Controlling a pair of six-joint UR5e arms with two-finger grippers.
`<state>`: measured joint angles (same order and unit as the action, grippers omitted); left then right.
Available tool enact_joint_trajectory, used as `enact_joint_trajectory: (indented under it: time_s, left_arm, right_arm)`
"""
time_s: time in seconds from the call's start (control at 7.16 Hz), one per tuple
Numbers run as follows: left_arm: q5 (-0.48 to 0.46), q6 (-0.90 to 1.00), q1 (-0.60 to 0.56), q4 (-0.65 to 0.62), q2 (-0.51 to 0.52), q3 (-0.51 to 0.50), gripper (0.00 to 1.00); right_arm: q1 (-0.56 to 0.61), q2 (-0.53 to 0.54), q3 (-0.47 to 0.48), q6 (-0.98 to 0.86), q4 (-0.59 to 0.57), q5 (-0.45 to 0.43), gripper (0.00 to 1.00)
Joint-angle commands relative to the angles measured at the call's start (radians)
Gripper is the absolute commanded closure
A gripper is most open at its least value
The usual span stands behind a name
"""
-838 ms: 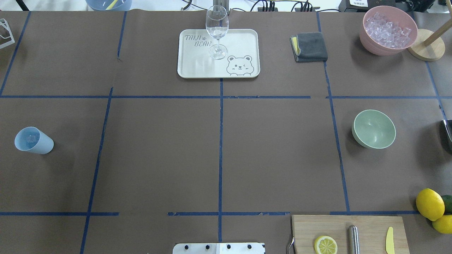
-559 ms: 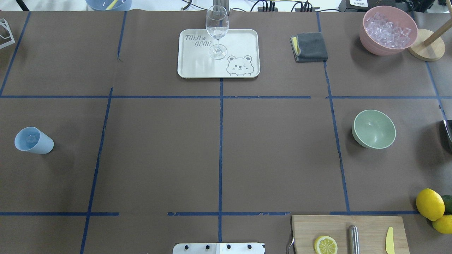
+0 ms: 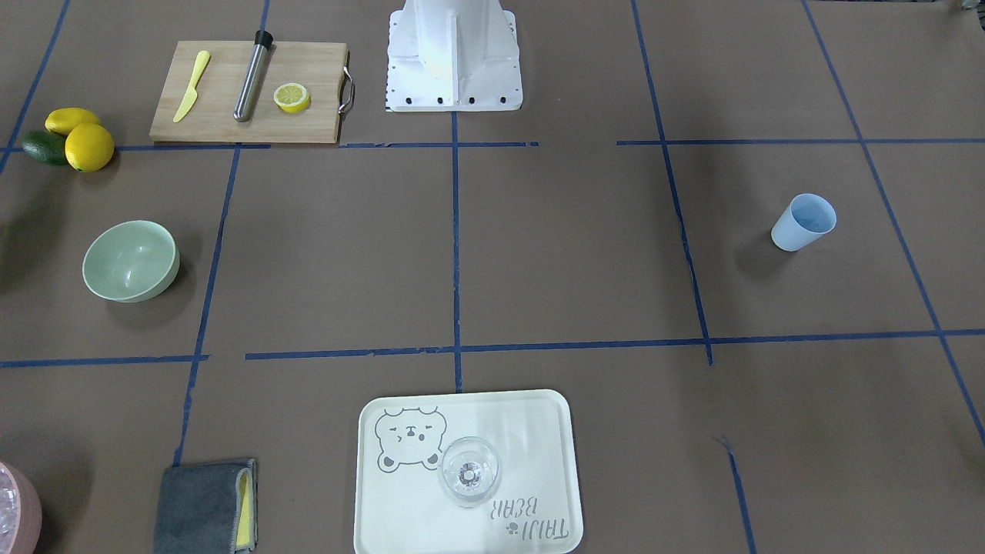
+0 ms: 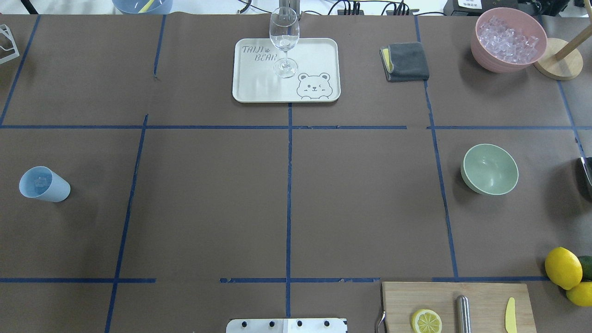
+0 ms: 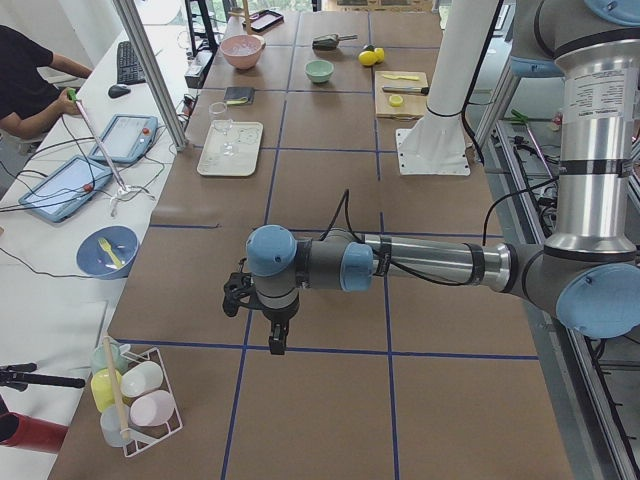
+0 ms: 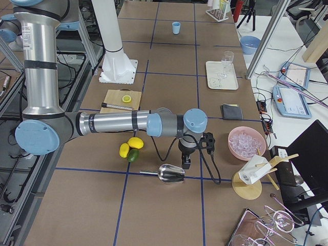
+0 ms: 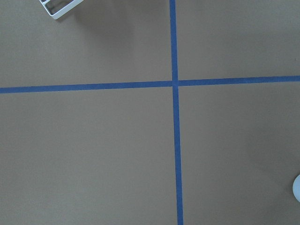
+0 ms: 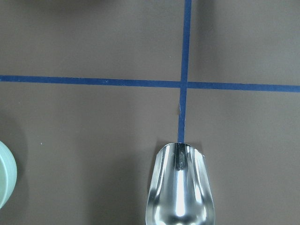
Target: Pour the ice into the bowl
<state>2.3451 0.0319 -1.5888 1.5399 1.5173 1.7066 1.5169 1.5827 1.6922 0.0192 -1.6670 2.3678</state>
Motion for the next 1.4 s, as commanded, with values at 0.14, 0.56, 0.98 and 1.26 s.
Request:
enact_joint_trajectory:
  time_s: [0.14,0.56,0.98,1.26]
  left_arm:
    - [-0.003,-0.009,0.004,0.043,-0.002,0.004,0.00]
    - [-0.001,-0.012,0.006,0.046,0.001,-0.002,0.00]
    - [-0.001,-0.012,0.006,0.048,0.000,0.008,0.00]
    - [0.000,-0.010,0.006,0.049,0.001,0.011,0.00]
  right_arm:
    - [-0.010,0.002,0.003,0.005,0.010,0.016,0.00]
    - [-0.151,0.006,0.065,0.025,0.042,0.110,0.00]
    - [-0.352,0.008,0.072,0.511,0.295,0.070,0.00]
    - [-0.457,0.045,0.054,0.735,0.546,-0.057,0.07]
